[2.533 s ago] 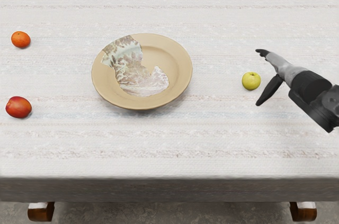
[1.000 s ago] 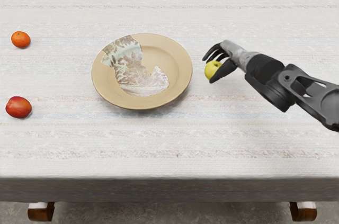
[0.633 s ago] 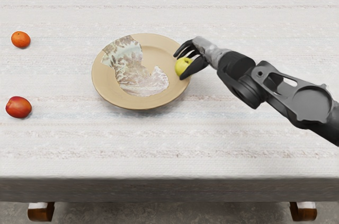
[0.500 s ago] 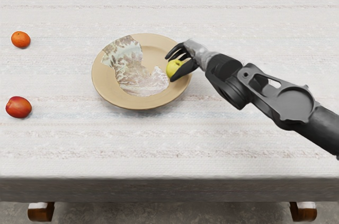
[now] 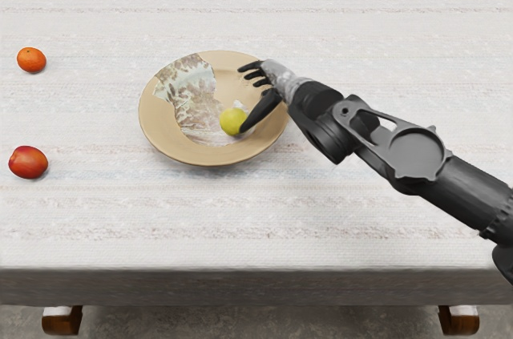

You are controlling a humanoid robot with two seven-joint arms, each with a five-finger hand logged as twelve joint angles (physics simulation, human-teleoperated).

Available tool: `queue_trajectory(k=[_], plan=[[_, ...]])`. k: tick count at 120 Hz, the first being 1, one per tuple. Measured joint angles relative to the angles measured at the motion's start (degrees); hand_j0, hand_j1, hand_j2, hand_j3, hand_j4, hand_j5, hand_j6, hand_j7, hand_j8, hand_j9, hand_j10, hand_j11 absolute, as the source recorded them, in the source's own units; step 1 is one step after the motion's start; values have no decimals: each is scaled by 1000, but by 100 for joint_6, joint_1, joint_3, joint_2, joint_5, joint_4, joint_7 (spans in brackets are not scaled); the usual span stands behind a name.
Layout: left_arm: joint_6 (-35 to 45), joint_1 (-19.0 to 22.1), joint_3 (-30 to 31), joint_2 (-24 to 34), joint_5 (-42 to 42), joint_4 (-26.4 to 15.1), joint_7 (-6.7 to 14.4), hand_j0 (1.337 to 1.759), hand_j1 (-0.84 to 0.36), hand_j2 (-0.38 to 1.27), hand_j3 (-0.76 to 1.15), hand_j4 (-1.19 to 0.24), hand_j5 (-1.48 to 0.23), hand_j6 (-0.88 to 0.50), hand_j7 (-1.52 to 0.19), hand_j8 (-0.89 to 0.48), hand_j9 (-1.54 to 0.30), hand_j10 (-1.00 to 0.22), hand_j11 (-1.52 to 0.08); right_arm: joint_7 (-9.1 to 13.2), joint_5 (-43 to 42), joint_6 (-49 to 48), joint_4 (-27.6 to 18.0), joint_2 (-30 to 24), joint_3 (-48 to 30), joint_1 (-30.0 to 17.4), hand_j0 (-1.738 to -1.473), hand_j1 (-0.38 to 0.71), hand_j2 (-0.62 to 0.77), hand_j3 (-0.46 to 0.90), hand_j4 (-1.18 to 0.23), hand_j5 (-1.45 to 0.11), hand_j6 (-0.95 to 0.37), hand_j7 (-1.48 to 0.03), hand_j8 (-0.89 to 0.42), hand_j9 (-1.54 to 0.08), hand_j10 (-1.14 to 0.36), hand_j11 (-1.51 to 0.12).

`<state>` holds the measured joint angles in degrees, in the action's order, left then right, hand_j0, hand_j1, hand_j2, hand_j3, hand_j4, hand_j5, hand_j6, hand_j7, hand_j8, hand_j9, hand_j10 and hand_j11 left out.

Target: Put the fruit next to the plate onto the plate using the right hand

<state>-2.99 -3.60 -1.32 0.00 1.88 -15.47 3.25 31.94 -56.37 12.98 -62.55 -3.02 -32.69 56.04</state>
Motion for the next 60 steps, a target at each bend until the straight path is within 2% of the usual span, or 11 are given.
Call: queue_trajectory(k=[11,26,36,60], plan=[[-2,14,9,0,-1,0,0,1658,349,0,0,0,0,0,0,0,0,0,0,-2,237,-443,-322,-205,-136,89,-1658,-167,50,0,-175,-241,-144,-234,-128,-240,-155,-238],[-1,53,5,0,2,0,0,1658,349,0,0,0,0,0,0,0,0,0,0,-8,917,-1628,-754,-555,-637,122,-1658,-233,24,0,-110,-149,-93,-145,-84,-148,-99,-148],[0,61,6,0,3,0,0,1658,349,0,0,0,0,0,0,0,0,0,0,-17,1267,-2311,-859,-855,-951,85,-1658,-260,14,0,-83,-112,-73,-110,-66,-112,-76,-111],[19,94,3,0,-25,0,2,1658,349,0,0,0,0,0,0,0,0,0,0,-43,2140,-3855,-931,-1995,-1187,46,-1658,-294,2,0,-50,-66,-46,-65,-43,-66,-47,-66]])
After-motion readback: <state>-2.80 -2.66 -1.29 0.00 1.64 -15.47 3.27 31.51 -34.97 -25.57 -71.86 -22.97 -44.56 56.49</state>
